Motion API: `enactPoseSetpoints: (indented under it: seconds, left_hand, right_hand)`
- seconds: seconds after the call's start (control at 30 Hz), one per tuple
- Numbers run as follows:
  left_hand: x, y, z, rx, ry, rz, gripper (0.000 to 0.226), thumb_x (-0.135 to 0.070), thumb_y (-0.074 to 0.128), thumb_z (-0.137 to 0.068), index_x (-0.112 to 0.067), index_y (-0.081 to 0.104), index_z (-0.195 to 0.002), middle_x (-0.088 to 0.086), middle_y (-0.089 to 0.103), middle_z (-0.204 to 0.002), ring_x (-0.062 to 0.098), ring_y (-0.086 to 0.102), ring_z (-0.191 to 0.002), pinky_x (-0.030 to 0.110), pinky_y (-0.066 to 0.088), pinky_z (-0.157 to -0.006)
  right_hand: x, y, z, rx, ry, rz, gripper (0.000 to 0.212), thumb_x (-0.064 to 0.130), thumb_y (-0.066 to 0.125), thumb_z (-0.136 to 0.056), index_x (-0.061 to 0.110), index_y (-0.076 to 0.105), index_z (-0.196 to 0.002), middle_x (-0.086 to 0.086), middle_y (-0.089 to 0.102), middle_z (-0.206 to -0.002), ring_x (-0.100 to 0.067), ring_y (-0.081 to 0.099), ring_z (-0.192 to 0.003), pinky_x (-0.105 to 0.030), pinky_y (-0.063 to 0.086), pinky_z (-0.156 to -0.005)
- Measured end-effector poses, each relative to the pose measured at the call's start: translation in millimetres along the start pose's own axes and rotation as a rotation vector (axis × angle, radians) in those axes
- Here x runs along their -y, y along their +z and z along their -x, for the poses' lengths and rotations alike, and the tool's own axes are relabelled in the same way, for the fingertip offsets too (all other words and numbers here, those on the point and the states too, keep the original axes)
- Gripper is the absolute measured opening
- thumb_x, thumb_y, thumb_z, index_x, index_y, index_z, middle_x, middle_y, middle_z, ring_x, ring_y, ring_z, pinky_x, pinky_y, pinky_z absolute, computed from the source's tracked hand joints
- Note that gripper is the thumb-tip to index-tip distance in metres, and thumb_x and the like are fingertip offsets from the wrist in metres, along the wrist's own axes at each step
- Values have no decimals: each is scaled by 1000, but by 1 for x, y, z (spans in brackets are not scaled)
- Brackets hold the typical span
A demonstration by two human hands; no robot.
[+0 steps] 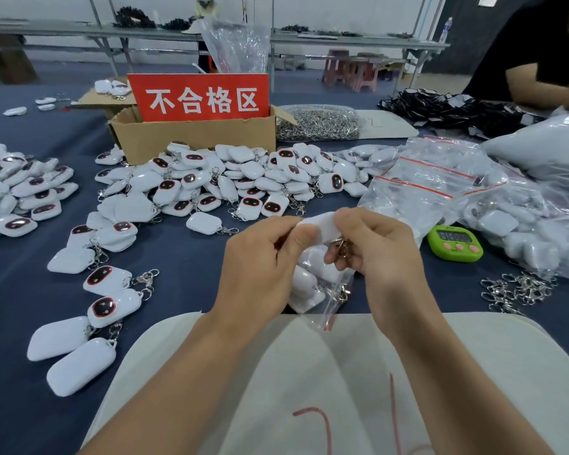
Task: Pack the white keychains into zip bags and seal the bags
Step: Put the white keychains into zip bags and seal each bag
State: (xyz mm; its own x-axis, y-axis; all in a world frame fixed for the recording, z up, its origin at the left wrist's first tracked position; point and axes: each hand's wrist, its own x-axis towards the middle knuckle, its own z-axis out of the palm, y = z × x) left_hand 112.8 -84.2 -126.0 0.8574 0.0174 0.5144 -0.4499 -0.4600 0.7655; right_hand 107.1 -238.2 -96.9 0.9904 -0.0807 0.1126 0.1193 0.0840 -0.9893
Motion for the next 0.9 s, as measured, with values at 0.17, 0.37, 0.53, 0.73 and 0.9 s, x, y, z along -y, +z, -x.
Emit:
enactPoseSetpoints:
  seconds: [0.17, 0.37, 0.53, 0.73, 0.9]
  left_hand:
    - [-5, 0, 1, -28, -64, 34, 41, -42, 50, -104, -35, 56, -65, -19, 53, -59, 0, 47, -58, 12, 32, -56]
    - [-14, 0, 11, 72, -107, -244, 27, -56, 60, -79, -32, 67, -68, -13, 59, -60, 7, 54, -63, 26, 38, -57]
    - [-22, 10, 19, 231, -72, -632, 36, -67, 59, -75, -31, 63, -71, -12, 60, -59, 8, 57, -64, 21, 30, -54]
    - [-17, 3, 20, -125, -148, -365, 26, -40, 56, -93, -29, 54, -69, -16, 49, -53, 8, 49, -59, 22, 31, -56]
    - [-17, -3, 20, -154, -12, -182, 19, -32, 56, -98, -31, 53, -80, -19, 59, -63, 2, 54, -64, 17, 37, -58]
  right_hand:
    - [-4, 2, 0, -35, -30, 50, 21, 1, 67, -92, 12, 78, -78, -14, 65, -66, -19, 54, -59, -23, 43, -52]
    - [-2, -7, -4, -209, -15, 62, 24, 3, 72, -89, 13, 74, -67, 2, 55, -47, -8, 45, -42, -16, 37, -45]
    - [5, -18, -1, -217, -23, 131, 28, -1, 76, -82, 8, 66, -58, 3, 56, -46, -4, 43, -39, -13, 36, -44]
    - [2, -14, 2, -56, 5, 260, 27, 3, 77, -79, 8, 63, -57, -4, 56, -52, -12, 45, -50, -23, 40, -54]
    - [-15, 14, 12, -11, -130, 470, 12, 30, 76, -85, 20, 76, -78, 10, 59, -51, -12, 49, -51, -35, 45, -52]
